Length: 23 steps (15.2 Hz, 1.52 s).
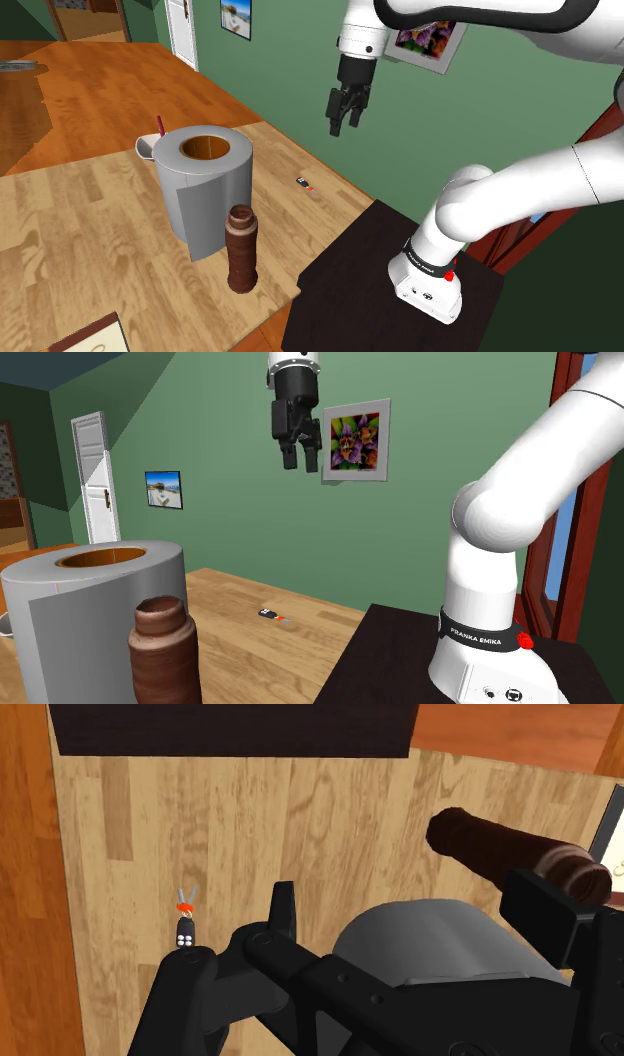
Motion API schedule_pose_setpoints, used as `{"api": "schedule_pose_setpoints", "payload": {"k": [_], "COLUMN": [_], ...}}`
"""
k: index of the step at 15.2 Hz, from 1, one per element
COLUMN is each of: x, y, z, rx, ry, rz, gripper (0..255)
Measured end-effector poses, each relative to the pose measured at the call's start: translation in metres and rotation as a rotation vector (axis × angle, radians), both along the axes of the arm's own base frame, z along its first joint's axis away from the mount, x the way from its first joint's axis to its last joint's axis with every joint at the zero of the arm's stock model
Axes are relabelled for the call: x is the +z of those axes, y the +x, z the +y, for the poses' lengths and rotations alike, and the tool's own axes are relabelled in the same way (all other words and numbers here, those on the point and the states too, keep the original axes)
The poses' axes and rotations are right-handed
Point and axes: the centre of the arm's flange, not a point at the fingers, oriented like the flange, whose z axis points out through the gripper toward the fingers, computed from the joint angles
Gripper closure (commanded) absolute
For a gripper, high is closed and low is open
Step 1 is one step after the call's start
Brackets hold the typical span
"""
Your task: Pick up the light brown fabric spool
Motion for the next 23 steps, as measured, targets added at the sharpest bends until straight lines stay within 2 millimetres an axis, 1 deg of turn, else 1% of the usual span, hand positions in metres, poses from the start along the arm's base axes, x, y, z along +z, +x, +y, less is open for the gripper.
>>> {"api": "schedule_pose_setpoints", "payload": {"k": [4,6,8,10,11,12,14,15,17,20,21,22,23], "x": [-0.025,-0.037,-0.047,-0.059,-0.069,-0.073,-0.084,-0.088,-0.105,-0.120,-0.126,-0.133,-0.137], "y": [0.016,0.019,0.027,0.034,0.038,0.041,0.044,0.048,0.053,0.064,0.070,0.071,0.071], "z": [0.046,0.070,0.089,0.114,0.125,0.135,0.160,0.171,0.195,0.231,0.240,0.250,0.253], "rx": [-0.004,-0.007,-0.010,-0.012,-0.013,-0.014,-0.016,-0.017,-0.018,-0.022,-0.024,-0.025,-0.025], "ry": [-0.007,-0.011,-0.014,-0.018,-0.020,-0.021,-0.025,-0.026,-0.030,-0.034,-0.036,-0.037,-0.037], "rz": [-0.002,-0.003,-0.003,-0.004,-0.004,-0.005,-0.007,-0.007,-0.008,-0.009,-0.010,-0.009,-0.010], "gripper": [0,0,0,0,0,0,0,0,0,0,0,0,0]}}
